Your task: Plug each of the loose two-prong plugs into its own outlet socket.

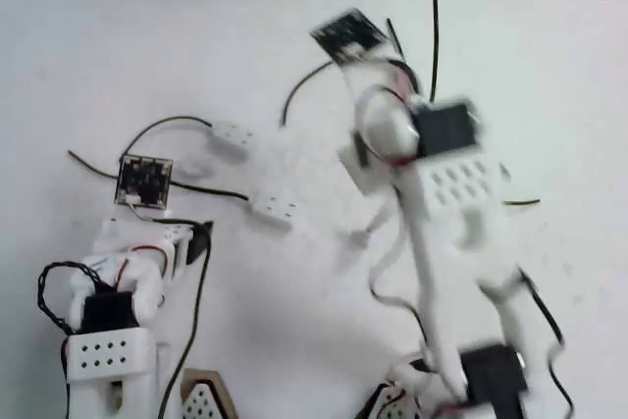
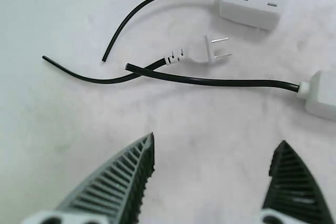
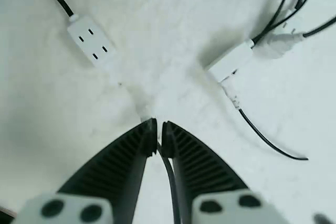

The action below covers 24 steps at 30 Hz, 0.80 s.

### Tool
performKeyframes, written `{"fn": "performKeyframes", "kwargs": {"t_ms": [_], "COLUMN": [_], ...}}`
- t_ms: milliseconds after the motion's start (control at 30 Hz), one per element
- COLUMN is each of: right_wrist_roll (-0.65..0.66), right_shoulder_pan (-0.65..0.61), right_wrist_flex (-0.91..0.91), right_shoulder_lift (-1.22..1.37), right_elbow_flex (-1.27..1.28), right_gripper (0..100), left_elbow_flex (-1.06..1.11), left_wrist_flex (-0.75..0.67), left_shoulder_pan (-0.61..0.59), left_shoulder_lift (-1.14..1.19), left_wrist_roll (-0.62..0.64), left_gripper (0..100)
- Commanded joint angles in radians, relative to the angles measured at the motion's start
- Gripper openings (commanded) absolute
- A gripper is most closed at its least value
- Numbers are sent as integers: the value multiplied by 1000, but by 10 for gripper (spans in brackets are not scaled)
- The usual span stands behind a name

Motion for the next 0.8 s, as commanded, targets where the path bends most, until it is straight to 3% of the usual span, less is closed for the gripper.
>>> {"fn": "performKeyframes", "kwargs": {"t_ms": [0,333,433,600,767], "right_wrist_roll": [49,44,-40,-95,-35], "right_shoulder_pan": [77,91,91,93,65], "right_wrist_flex": [1,-105,-61,-8,-232], "right_shoulder_lift": [-199,-105,-71,-38,-7], "right_elbow_flex": [110,170,172,318,598], "right_gripper": [17,18,29,189,179], "left_elbow_flex": [-5,-5,-5,-5,-5], "left_wrist_flex": [-14,-12,-12,-12,-12], "left_shoulder_pan": [8,8,8,8,8], "left_shoulder_lift": [-13,-13,-13,-13,-13], "left_wrist_roll": [-2,-2,-2,-2,-2], "left_gripper": [339,339,339,339,339]}}
